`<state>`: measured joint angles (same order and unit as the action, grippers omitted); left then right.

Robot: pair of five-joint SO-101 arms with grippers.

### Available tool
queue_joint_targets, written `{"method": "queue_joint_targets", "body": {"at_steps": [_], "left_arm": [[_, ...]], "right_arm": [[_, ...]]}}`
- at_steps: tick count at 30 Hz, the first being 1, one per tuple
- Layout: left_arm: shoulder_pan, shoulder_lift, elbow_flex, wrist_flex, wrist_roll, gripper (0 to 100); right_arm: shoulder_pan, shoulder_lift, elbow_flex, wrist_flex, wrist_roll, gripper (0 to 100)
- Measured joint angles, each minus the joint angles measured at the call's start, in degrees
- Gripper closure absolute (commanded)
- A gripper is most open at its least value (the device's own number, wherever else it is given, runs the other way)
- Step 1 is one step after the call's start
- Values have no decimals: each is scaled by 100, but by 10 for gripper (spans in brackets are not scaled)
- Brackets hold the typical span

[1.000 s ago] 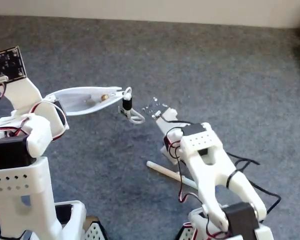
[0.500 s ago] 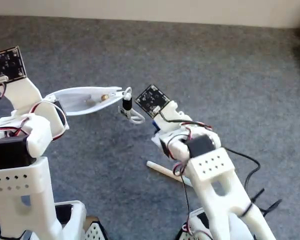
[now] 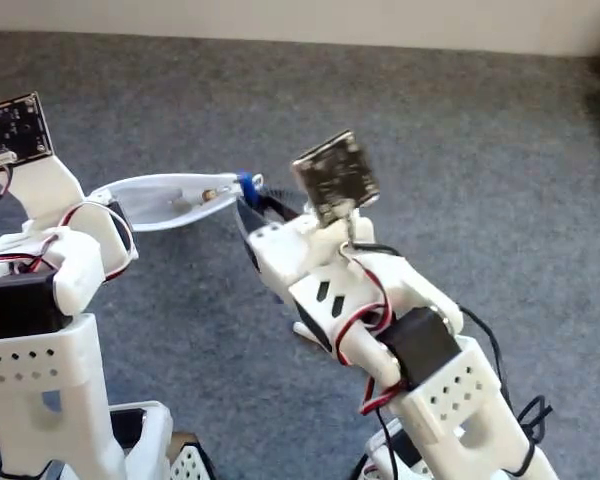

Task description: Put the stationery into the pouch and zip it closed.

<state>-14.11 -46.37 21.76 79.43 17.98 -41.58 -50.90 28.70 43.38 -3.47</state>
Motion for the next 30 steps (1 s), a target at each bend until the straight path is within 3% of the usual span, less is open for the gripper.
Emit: {"method": "queue_joint_targets", "body": {"at_steps": [12, 23, 30], "left_arm": [[0, 0, 0, 0, 0, 993], [-35, 0, 0, 0, 0, 993], [-53, 0, 0, 0, 0, 993]], "right_arm": [[-53, -97, -114, -1864, -1371, 995], [-53, -105, 1073, -5152, -1477, 995], [-53, -105, 2084, -6303, -1477, 995]]}}
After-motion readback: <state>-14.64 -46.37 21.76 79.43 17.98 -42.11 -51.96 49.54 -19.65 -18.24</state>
